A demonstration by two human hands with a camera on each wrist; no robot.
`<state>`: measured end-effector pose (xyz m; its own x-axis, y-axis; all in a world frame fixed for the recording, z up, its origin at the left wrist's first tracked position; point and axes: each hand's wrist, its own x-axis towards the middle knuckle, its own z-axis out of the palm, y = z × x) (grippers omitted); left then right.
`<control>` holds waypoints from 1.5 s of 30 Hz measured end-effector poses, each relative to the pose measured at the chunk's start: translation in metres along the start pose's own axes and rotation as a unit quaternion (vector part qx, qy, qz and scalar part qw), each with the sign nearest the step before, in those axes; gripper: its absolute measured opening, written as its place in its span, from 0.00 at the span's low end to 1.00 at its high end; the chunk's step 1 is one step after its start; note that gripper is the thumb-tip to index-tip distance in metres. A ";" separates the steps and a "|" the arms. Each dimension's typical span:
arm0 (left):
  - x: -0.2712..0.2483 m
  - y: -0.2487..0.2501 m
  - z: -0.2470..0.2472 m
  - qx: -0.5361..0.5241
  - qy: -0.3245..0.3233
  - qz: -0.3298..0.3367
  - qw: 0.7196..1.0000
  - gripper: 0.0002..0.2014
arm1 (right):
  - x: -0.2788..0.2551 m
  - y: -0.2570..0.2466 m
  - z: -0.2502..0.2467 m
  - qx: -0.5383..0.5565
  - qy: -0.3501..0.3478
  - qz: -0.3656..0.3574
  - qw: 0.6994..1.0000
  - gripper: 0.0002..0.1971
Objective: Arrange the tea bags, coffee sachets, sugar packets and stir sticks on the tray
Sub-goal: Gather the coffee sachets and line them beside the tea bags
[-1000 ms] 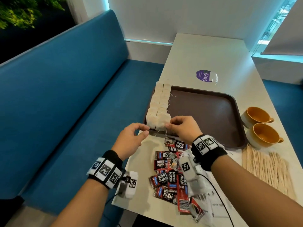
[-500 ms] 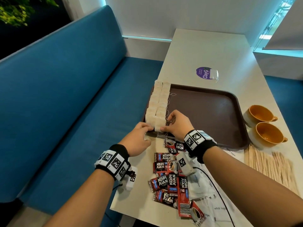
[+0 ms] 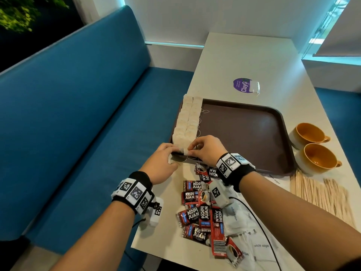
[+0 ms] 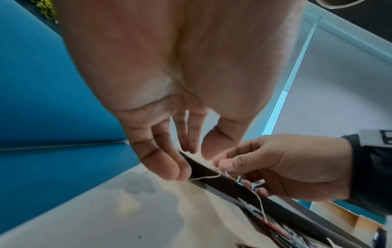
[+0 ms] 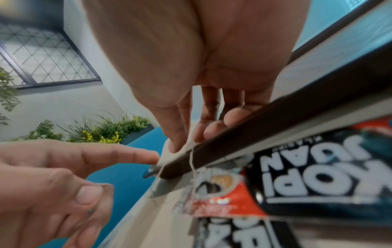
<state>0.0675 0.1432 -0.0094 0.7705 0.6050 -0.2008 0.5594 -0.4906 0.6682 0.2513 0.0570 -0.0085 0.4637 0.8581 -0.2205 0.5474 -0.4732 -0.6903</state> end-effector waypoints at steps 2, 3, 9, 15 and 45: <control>-0.003 0.003 -0.001 -0.009 0.021 0.001 1.000 0.23 | -0.008 -0.001 -0.009 0.013 0.008 -0.005 1.000 0.03; -0.005 0.006 -0.003 -0.013 0.034 0.002 0.999 0.23 | -0.014 -0.001 -0.015 0.020 0.015 -0.011 1.000 0.03; -0.037 0.027 -0.009 -0.060 0.061 0.027 0.996 0.11 | -0.072 0.005 -0.063 0.025 0.034 -0.039 0.998 0.02; -0.078 0.045 0.020 -0.023 0.029 -0.016 0.999 0.07 | -0.153 0.024 -0.060 0.016 0.026 0.004 1.000 0.04; -0.097 0.044 0.043 -0.166 0.017 -0.082 0.983 0.08 | -0.203 0.066 -0.039 0.240 0.086 0.161 0.953 0.05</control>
<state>0.0303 0.0358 0.0087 0.6646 0.6818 -0.3058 0.5405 -0.1560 0.8268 0.2207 -0.1559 0.0179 0.6839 0.6189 -0.3863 -0.0054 -0.5252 -0.8509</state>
